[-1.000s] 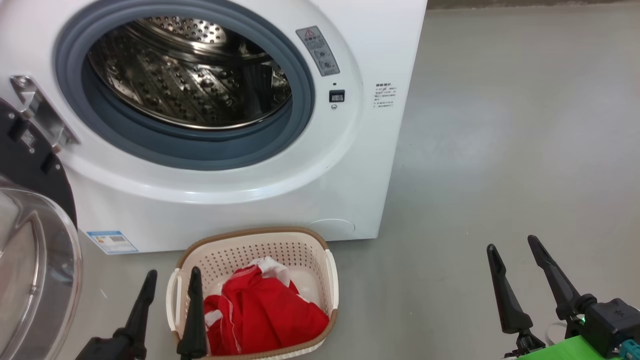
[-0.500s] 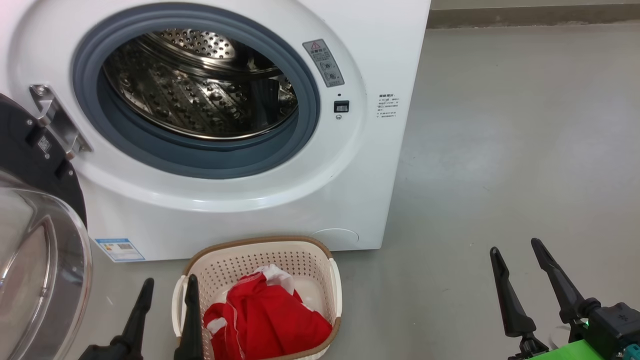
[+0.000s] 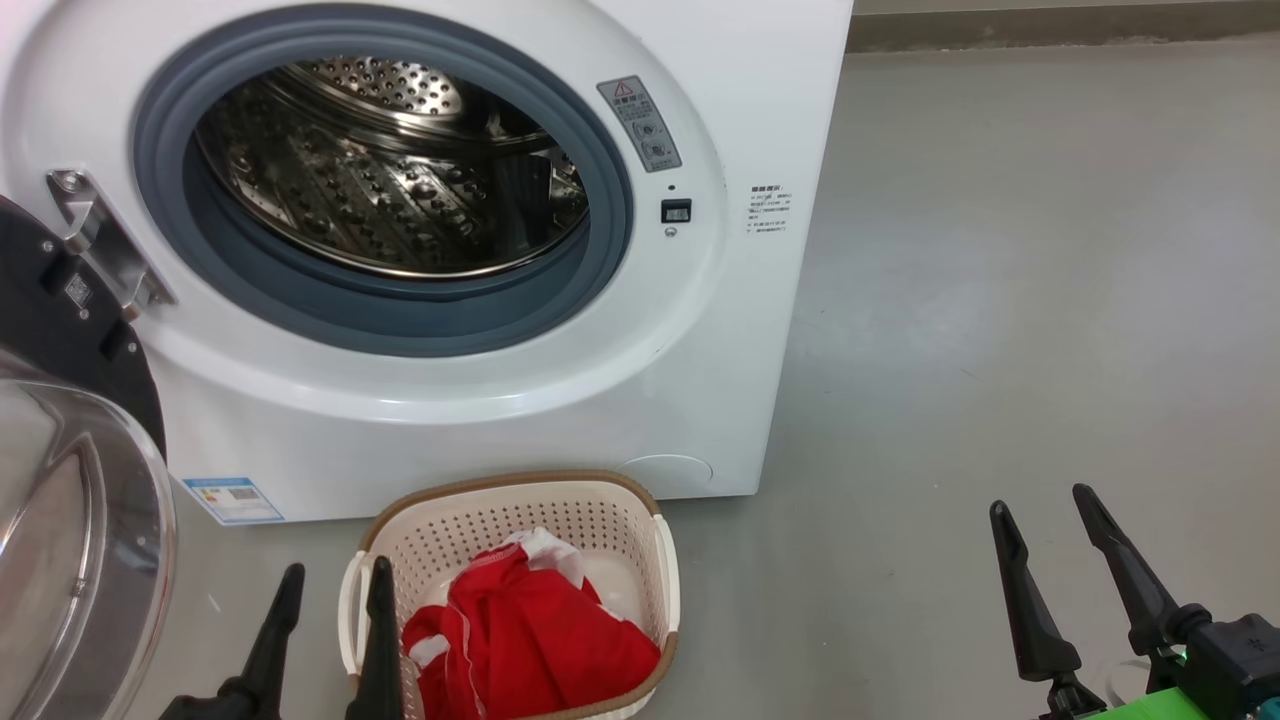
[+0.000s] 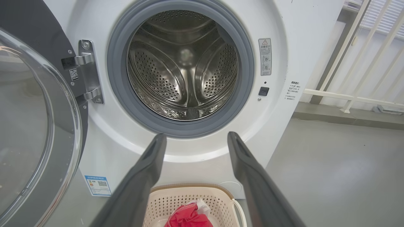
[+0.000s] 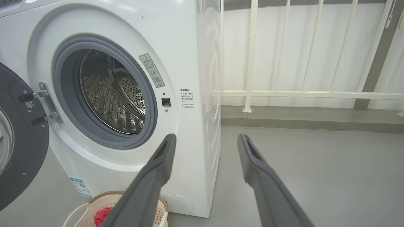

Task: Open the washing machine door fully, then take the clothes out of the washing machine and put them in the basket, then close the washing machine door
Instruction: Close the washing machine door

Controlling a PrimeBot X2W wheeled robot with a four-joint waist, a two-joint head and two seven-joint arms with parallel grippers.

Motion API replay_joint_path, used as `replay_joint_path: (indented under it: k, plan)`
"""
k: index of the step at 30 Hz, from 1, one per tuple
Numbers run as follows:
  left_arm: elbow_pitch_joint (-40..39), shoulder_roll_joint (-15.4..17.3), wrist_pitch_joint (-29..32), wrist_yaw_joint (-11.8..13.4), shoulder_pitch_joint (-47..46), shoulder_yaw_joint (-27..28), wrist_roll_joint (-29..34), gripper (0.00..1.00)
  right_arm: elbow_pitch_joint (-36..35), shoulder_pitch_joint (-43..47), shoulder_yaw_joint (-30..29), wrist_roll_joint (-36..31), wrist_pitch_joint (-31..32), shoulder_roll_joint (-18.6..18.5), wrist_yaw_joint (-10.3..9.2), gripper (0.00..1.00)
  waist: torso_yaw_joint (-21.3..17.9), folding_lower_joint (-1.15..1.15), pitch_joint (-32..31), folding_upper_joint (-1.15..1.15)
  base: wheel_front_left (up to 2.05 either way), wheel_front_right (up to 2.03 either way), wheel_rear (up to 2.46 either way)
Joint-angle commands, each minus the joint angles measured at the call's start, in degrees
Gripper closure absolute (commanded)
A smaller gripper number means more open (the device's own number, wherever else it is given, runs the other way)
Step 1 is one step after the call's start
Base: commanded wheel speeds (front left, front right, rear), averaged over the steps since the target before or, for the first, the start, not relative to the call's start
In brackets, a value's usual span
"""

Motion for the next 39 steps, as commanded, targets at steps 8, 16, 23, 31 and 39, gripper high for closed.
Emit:
replay_joint_path:
  k: [8, 16, 23, 31, 39]
  plan:
    - [-2.13, 1.08, -0.20, 1.26, -1.09, 1.78, 0.65, 0.00, -2.00, -0.79, 1.24, -0.44, -0.07, -0.81, 0.28, 0.00, 0.09, 0.00, 0.02, 0.00, -0.06, 0.06, 0.00]
    - [-3.16, 1.33, 0.30, 2.13, -1.10, 1.69, 1.00, 0.00, -2.39, -1.05, 1.30, -0.51, 0.17, -0.81, 0.28, 0.00, 0.16, 0.00, 0.67, 0.00, -0.92, 0.92, 0.00]
    - [-3.74, 1.40, 0.49, 2.24, -1.26, 1.40, 1.05, 0.00, -2.58, -1.27, 1.23, -0.58, 0.34, -0.81, 0.28, 0.00, 0.27, 0.00, 1.13, 0.00, -1.76, 1.76, 0.00]
    - [-3.88, 2.32, 1.28, 2.84, -1.85, 0.31, 2.90, 0.00, -2.48, -1.75, 1.39, -0.63, 0.45, -0.81, 0.28, 0.00, 0.56, 0.00, 1.80, 0.00, -0.96, 0.96, 0.00]
    - [-4.04, 2.33, 1.58, 3.76, -2.56, -0.32, 4.07, 0.00, -2.40, -2.04, 1.20, -0.70, 0.47, -0.81, 0.28, 0.00, 1.13, 0.00, 2.39, 0.00, -0.05, 0.05, 0.00]
